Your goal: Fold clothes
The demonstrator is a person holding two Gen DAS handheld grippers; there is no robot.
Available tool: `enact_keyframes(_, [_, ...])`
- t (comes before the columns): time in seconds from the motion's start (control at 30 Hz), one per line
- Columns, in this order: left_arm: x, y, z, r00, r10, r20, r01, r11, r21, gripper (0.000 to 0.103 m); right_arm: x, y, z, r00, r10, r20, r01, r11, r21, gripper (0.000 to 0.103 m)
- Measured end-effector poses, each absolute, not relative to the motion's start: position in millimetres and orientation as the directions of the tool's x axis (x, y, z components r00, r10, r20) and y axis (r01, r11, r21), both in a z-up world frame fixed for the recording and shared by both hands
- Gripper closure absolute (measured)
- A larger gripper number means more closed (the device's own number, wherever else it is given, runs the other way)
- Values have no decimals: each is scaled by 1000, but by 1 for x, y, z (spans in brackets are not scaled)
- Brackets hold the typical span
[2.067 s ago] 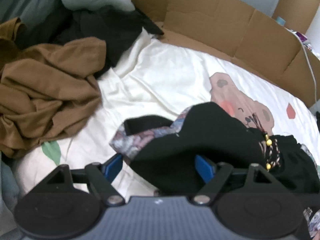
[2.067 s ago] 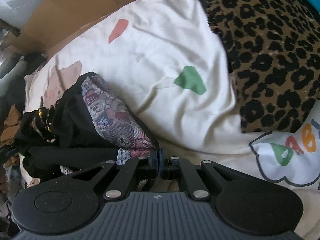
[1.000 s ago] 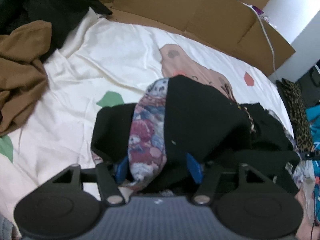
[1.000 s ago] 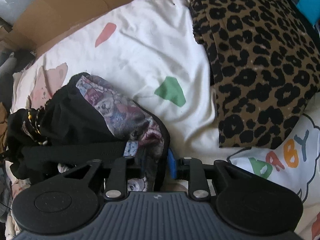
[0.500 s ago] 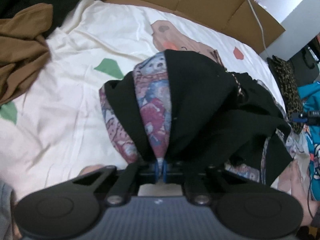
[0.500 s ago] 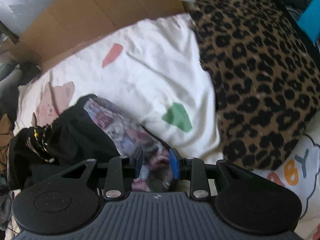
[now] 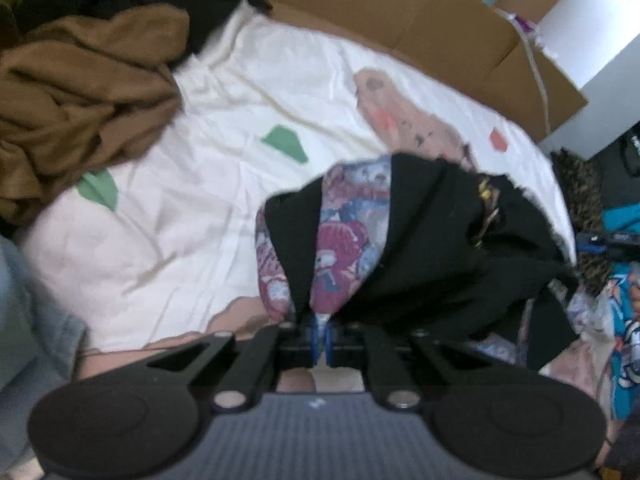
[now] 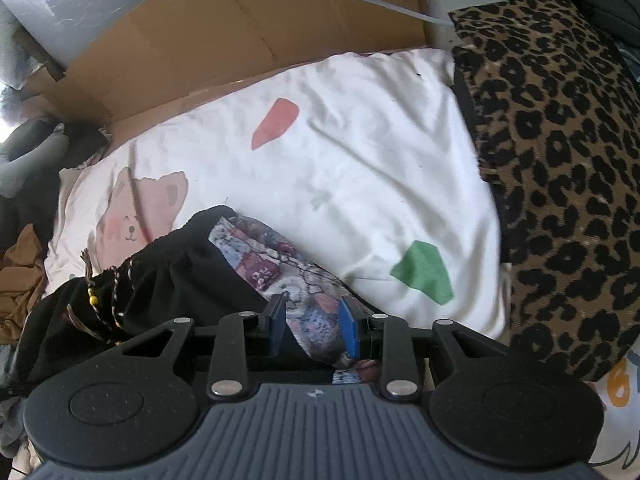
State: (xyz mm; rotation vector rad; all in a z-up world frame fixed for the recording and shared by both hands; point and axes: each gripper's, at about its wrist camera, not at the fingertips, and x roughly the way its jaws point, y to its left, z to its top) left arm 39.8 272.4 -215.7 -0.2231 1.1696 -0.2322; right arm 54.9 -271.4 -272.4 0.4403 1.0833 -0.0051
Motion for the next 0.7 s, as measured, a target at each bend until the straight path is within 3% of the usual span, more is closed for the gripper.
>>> enact_keyframes(0.33, [17, 298, -167, 375, -313, -873, 21, 944, -330, 100, 63, -256, -274, 470, 219, -855, 184, 923, 338, 67])
enact_keyframes(0.53, [8, 304, -203, 237, -255, -937, -11, 964, -265, 100, 71, -245, -275, 470, 228, -852, 156, 929, 335, 67])
enact_keyframes(0.6, [6, 297, -211, 218, -232, -948, 4, 972, -237, 97, 74, -241, -274, 471, 231, -852, 147, 931, 334, 67])
enact_keyframes(0.7, [5, 293, -207, 228, -215, -950, 20, 976, -216, 82, 78, -234, -272, 474, 242, -847, 132, 931, 340, 67])
